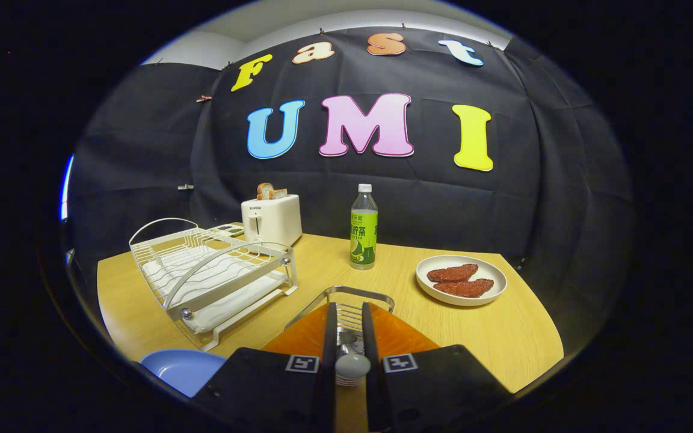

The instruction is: Take the plate from the dish rack, then take the spoon from the basket and place it into the plate.

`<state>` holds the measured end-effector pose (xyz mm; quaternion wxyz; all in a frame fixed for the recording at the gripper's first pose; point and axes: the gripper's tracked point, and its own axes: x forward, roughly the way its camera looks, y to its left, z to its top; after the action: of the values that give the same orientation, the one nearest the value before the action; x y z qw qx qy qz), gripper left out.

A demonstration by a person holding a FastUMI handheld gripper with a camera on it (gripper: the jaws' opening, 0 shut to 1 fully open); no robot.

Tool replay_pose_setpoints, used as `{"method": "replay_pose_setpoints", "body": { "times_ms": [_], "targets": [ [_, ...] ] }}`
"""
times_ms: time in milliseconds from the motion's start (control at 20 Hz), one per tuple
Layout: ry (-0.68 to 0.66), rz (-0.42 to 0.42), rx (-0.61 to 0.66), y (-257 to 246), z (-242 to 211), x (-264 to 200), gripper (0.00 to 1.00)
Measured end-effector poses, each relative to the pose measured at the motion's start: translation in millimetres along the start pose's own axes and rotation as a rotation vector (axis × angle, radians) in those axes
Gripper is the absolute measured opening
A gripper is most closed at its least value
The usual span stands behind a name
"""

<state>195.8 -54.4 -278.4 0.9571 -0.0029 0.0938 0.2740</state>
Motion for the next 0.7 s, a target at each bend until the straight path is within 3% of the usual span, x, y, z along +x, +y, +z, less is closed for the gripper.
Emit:
{"method": "replay_pose_setpoints", "body": {
  "times_ms": [350,700],
  "targets": [
    [0.069,0.017,0.079,-4,7,1,0.17],
    [0.008,0.015,0.077,-15,83,-7,0.17]
  ]
}}
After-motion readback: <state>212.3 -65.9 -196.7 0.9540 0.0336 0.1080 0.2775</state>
